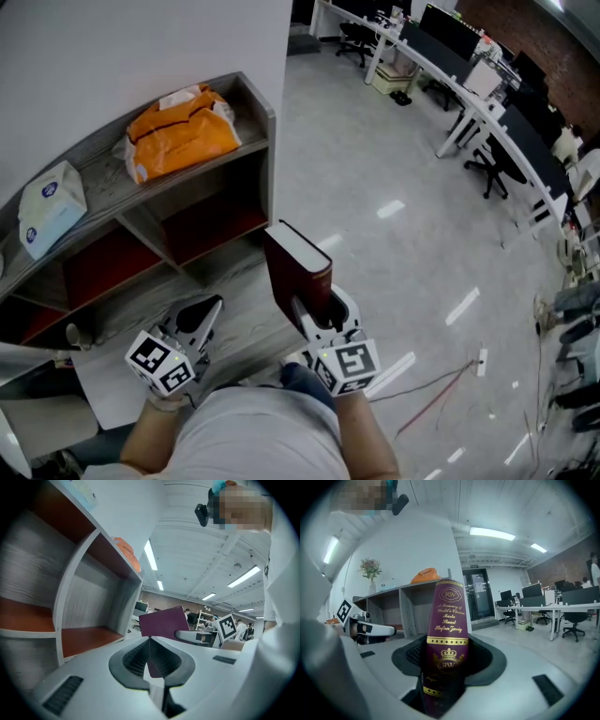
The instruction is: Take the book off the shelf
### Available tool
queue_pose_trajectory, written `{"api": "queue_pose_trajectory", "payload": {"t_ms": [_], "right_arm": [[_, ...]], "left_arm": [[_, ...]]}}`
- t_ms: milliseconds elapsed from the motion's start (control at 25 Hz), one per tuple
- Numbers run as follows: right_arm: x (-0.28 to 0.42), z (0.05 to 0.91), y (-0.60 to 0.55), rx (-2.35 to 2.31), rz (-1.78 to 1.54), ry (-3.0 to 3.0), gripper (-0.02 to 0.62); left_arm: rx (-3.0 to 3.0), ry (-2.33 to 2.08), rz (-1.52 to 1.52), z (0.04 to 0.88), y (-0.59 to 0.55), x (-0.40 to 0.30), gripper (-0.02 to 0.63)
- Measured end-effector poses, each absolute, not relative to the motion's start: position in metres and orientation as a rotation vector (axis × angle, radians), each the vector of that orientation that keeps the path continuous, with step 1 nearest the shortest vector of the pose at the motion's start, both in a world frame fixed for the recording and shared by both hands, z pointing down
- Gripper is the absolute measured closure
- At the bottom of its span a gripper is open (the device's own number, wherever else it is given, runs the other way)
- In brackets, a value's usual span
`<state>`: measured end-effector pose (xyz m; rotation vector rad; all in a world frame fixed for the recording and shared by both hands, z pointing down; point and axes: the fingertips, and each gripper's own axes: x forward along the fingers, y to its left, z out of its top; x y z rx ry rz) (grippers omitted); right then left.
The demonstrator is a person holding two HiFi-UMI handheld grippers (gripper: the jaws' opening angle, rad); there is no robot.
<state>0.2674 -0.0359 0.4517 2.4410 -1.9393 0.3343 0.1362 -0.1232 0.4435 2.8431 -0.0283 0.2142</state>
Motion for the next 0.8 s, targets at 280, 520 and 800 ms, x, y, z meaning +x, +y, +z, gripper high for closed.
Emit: {"api": "queue_pose_trajectory", "payload": {"t_ms": [280,520,800], "right_arm": [[0.2633,0.4510,-0.0424,2.435,0.333,-1.960,0.383],[0.2647,0.4527,-0.0425,2.433,0.338,-1.963,0.382],[0.2673,0.4522,-0.0389,2.441,0.334,-1.959,0.383]], "left_arm": [[2.841,-0.050,0.215,0.4442,-0.1273,0.1332,0.591],[2.840,-0.060,0.214,0.4438,-0.1280,0.1338,0.589],[2.838,-0.061,0.217,0.4452,-0.1247,0.1352,0.591]]}}
